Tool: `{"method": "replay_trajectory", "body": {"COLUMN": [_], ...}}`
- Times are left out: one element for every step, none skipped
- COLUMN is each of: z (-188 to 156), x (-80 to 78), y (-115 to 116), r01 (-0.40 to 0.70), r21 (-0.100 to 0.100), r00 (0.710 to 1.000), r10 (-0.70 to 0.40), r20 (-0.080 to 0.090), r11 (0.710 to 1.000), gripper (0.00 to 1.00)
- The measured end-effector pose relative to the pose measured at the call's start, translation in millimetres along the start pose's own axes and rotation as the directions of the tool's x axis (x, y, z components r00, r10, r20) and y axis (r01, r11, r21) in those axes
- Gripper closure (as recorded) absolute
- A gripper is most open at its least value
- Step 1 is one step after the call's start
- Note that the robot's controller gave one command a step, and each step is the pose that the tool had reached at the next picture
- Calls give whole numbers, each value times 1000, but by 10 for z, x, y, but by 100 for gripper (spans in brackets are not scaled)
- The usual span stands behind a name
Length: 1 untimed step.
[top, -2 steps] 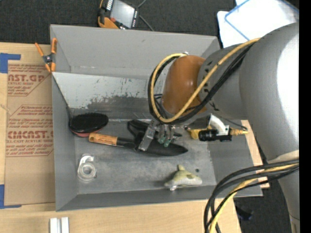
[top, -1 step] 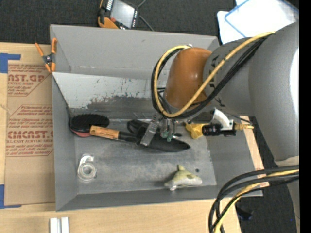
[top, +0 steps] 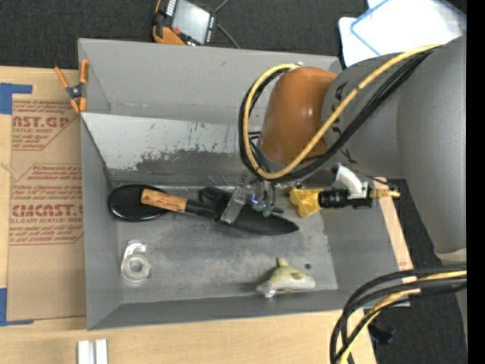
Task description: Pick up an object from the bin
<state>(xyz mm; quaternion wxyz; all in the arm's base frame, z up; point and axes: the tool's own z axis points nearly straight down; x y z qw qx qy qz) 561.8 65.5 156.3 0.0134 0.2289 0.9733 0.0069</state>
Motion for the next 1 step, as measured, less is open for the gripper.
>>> {"method": "replay_trajectory", "body": {"z": [-92], "x": [7], "y": [-2], "r01": [0], "r21": [2], "r00": [1000], "r10": [0], "r20": [-3], "r11": [1000], "gripper": [100]}}
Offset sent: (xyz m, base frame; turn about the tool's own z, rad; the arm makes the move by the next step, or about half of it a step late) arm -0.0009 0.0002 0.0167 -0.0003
